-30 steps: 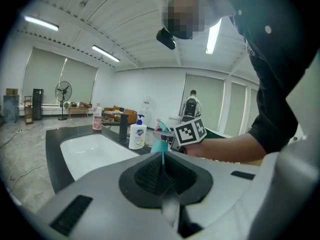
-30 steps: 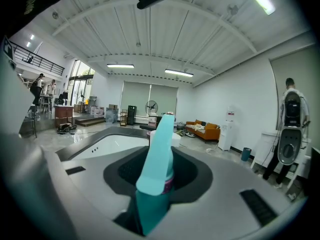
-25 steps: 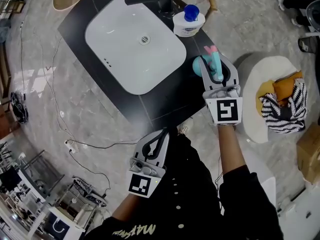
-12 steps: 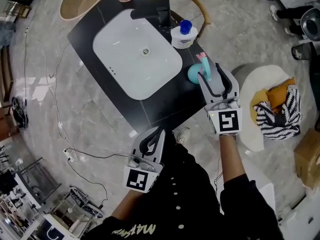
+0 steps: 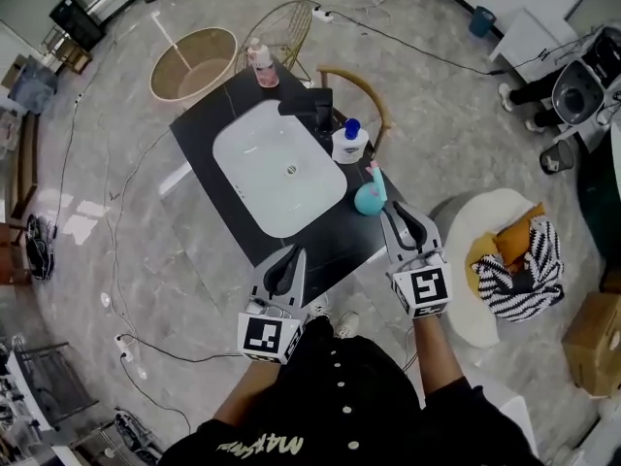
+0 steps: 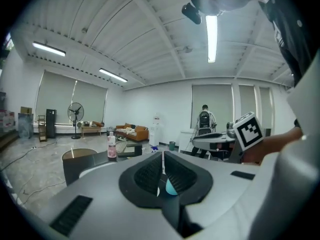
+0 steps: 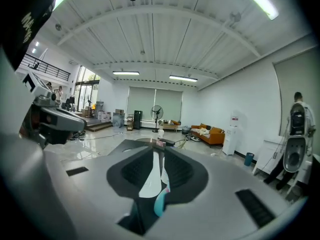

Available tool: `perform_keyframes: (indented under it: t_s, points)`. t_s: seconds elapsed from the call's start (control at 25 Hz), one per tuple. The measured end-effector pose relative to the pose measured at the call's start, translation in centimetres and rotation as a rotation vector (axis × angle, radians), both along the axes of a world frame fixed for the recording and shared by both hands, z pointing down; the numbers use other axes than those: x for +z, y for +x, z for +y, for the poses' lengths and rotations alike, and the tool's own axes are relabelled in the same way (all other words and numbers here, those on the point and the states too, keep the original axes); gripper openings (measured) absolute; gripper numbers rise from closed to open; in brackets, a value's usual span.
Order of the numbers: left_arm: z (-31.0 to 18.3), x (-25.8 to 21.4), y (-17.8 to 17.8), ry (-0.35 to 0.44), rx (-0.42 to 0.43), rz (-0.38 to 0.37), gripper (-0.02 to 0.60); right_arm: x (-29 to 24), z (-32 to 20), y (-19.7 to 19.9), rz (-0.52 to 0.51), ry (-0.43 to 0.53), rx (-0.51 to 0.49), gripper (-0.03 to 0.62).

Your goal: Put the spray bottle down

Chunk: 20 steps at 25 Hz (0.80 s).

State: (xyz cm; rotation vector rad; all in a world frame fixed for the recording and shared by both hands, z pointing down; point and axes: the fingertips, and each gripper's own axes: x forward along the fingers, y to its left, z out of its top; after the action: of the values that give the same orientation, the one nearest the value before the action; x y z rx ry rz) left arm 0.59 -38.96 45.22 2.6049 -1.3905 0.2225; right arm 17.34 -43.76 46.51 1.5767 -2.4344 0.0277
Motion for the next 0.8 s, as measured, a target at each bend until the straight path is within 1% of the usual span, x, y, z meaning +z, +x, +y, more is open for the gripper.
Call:
perform_keyframes:
  t_s: [0.08, 0.16, 0.32, 0.44, 0.52, 0.8]
  points:
    - [0.2, -0.7, 0.1, 0.006, 0.003, -0.013, 0.023, -1.7, 1.4, -0.4, -0.014, 0.023, -0.007, 0.03]
    - [0.2, -1.7, 0.3, 0.027, 0.013, -0.011, 0.023, -3.5, 2.8, -0.5, -0.027, 0.056, -0.009, 0.012]
    - [0.0, -4.3, 0.8, 0.092, 0.022, 0.001, 0.023, -6.3, 5.0, 0.6, -0.051, 0.106, 0.012, 0.005]
    - [0.5, -6.7, 1.5, 0.162, 0.056, 0.021, 0.022, -8.4, 6.6, 1.8, -0.058, 0.16, 0.045, 0.002]
    - [0.6, -7.7, 1.8, 0.189, 0.068, 0.024, 0.023, -9.4, 7.5, 2.3, -0.054, 0.191, 0.063, -0.002]
    - [1.2, -8.2, 1.5, 0.185, 0.051, 0.017, 0.023, -10.3, 9.6, 3.1, -0.062, 0.223, 0.094, -0.005]
